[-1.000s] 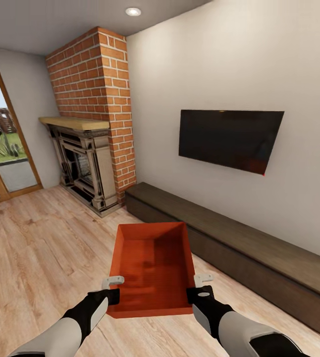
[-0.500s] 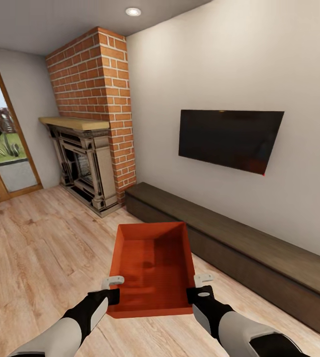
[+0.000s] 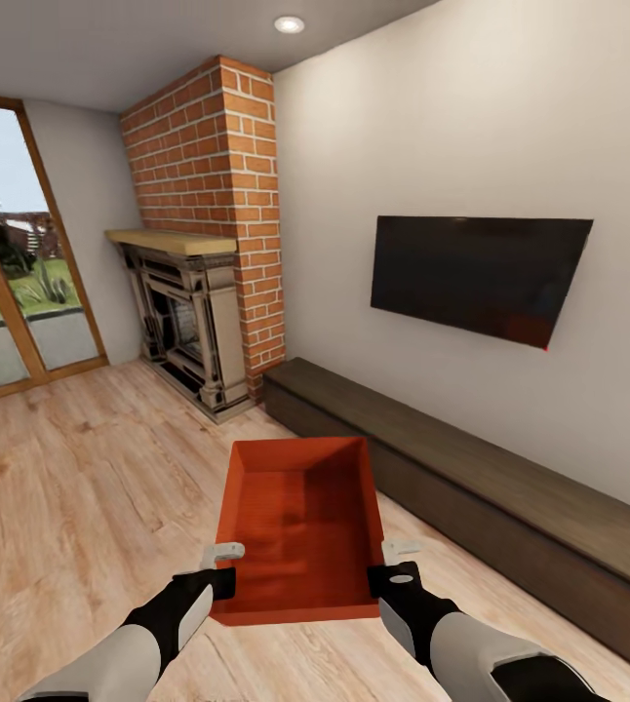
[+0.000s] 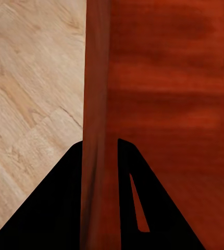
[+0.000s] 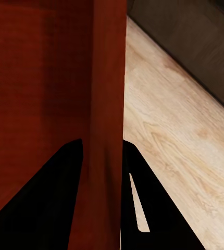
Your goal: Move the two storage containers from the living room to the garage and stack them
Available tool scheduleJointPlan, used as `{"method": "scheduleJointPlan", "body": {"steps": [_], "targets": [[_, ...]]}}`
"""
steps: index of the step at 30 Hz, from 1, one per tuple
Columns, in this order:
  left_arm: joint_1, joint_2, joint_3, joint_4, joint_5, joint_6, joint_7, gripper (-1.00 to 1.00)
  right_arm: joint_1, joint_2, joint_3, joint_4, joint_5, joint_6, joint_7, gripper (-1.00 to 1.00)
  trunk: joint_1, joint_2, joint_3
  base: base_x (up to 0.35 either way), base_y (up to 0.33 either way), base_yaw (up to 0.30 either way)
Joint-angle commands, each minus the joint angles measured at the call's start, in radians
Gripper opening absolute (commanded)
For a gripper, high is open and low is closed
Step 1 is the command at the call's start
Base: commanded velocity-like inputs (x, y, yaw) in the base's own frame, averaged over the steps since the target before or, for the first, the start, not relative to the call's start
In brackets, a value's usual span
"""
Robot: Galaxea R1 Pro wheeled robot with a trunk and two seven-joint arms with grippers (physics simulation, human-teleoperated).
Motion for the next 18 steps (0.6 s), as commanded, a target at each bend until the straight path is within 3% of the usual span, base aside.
{"method": "scheduleJointPlan", "body": {"steps": [1, 18], "targets": [[-0.001, 0.003, 0.006, -0.003, -0.014, 0.007, 0.010, -1.00, -0.001, 0.000, 0.008, 0.001, 0.008, 0.003, -0.013, -1.00, 0.001, -0.002, -0.002, 0.000, 0.000, 0.273], [-0.001, 0.004, 0.006, -0.002, -0.014, 0.007, 0.010, -1.00, -0.001, 0.000, 0.008, 0.001, 0.007, 0.001, -0.014, -1.00, 0.001, -0.002, -0.002, 0.000, 0.000, 0.275]]}}
